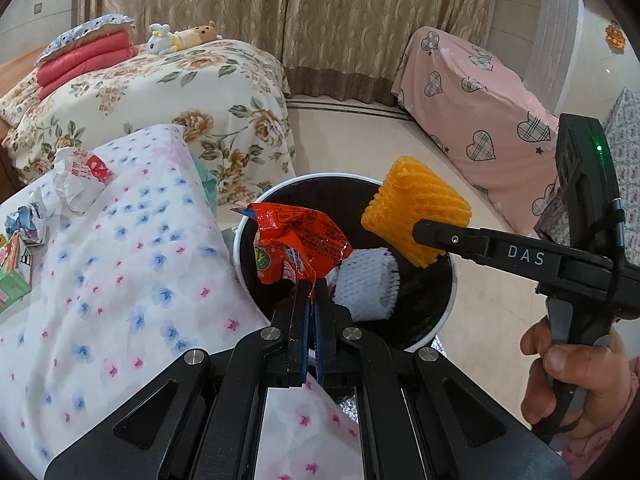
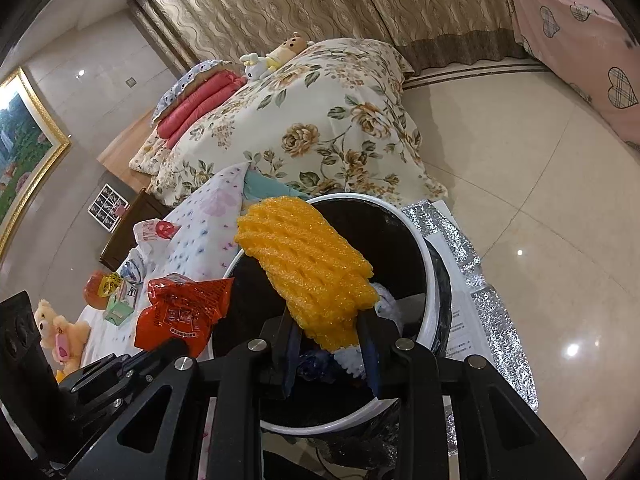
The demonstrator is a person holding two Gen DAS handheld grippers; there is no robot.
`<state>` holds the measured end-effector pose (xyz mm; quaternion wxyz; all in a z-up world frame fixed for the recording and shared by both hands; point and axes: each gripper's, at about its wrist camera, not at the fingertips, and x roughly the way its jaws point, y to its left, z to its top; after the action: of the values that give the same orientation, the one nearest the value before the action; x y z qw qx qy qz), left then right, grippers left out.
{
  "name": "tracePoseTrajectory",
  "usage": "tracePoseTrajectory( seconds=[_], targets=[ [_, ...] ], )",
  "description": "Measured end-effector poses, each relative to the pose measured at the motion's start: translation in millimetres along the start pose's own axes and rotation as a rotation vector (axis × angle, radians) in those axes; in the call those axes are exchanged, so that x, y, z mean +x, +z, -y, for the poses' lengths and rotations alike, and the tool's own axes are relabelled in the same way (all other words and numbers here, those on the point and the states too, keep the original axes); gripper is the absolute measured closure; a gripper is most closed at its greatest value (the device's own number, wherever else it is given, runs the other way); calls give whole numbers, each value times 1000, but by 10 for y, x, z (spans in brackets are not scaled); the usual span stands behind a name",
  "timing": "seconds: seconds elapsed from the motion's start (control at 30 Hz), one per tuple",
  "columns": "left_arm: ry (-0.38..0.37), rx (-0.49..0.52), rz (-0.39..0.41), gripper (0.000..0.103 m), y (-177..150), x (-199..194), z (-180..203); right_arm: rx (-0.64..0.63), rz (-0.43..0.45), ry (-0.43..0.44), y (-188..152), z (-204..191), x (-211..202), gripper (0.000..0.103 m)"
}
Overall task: Collect trash
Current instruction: 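Open both tools to drop the snack bag and foam net into the bin, then move both open tools back over the bed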
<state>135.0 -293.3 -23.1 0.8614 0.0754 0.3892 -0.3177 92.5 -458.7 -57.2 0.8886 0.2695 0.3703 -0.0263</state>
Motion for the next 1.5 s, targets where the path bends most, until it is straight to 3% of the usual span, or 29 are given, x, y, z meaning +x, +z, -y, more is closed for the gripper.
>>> tracePoseTrajectory(
  seconds=[0.1, 0.2, 0.23, 0.3, 0.47, 0.6, 0.93, 1.37, 1.5],
  targets=[
    [-9, -5, -13, 101, 8, 37, 3, 3, -5, -4, 15, 9, 19, 72],
    [-8, -16, -16, 98, 9, 45, -14, 9, -10, -1, 28, 13, 29, 52],
    [-7, -18, -17, 96, 9, 43, -20, 9, -5, 0, 29, 11, 19, 50],
    [0, -23, -12, 86, -6, 22, -35, 11, 0, 1, 29, 12, 2, 48],
    [9, -48, -2, 81, -46, -56, -108, 19, 14, 5, 14, -1, -35, 42],
    [26, -79, 10, 70, -109, -152, -209, 24, 19, 11, -26, -35, -54, 30],
    [57, -181, 22, 66, -335, -370, -569, 11, 7, 45, -175, -249, -49, 23],
    [120, -294, 46, 59, -660, -654, -1087, -94, -39, 113, -333, -827, 132, 18],
    [143, -320, 52, 52, -746, -744, -1249, -117, -51, 127, -362, -964, 189, 18]
  ],
)
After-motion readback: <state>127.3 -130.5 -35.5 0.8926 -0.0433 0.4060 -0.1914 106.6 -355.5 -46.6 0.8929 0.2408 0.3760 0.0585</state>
